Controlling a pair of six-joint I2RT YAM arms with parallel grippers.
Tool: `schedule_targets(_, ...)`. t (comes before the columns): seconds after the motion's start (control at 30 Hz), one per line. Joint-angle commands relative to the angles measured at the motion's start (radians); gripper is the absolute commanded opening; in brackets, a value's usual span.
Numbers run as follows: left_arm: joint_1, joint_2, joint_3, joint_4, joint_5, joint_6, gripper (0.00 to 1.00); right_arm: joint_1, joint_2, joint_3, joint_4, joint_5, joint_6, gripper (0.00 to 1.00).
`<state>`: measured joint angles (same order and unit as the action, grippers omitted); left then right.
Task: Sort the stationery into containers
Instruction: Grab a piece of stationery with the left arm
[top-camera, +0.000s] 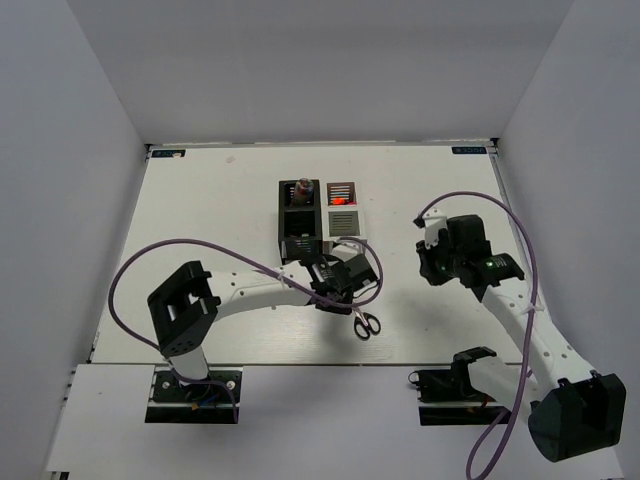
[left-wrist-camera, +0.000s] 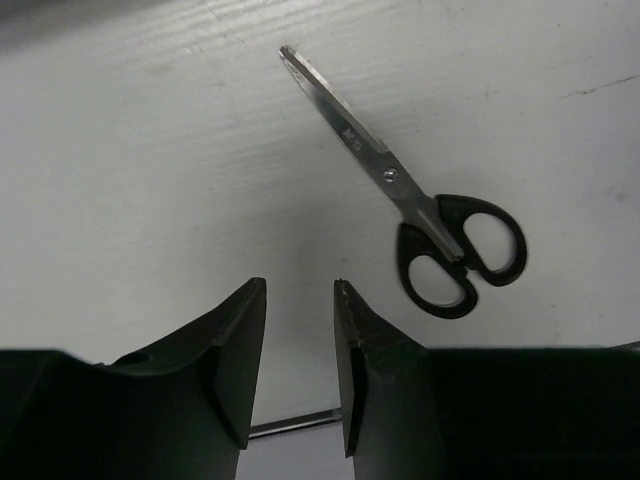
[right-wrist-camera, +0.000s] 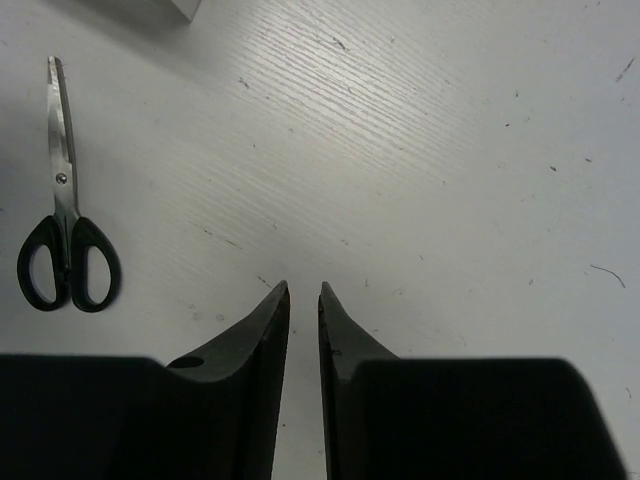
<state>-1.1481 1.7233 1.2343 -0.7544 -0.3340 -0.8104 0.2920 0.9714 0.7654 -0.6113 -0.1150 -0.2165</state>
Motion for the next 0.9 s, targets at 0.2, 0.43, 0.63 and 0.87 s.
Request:
schedule_targets(0.2, -0.068, 0.036, 0.016, 0.102, 0.053, -0.349, 0.50, -0.045, -0.031, -0.035, 0.044, 0.012, 0.022, 0.22)
schedule_targets(0.43, -0.071, 0.114, 0.033, 0.132, 0.082, -0.398, 0.50, -0.068, -0.048, -0.041, 0.047, 0.000, 0.017, 0.22)
schedule_targets(0.63, -0.078, 0.139, 0.019, 0.122, 0.087, -0.418, 0.50, -0.088, -0.054, -0.049, 0.047, -0.018, 0.009, 0.22)
schedule_targets(0.87, -0.093, 0.202, 0.083, 0.017, 0.076, -0.426, 0.45, -0.112, -0.066, -0.051, 0.044, -0.035, 0.012, 0.22)
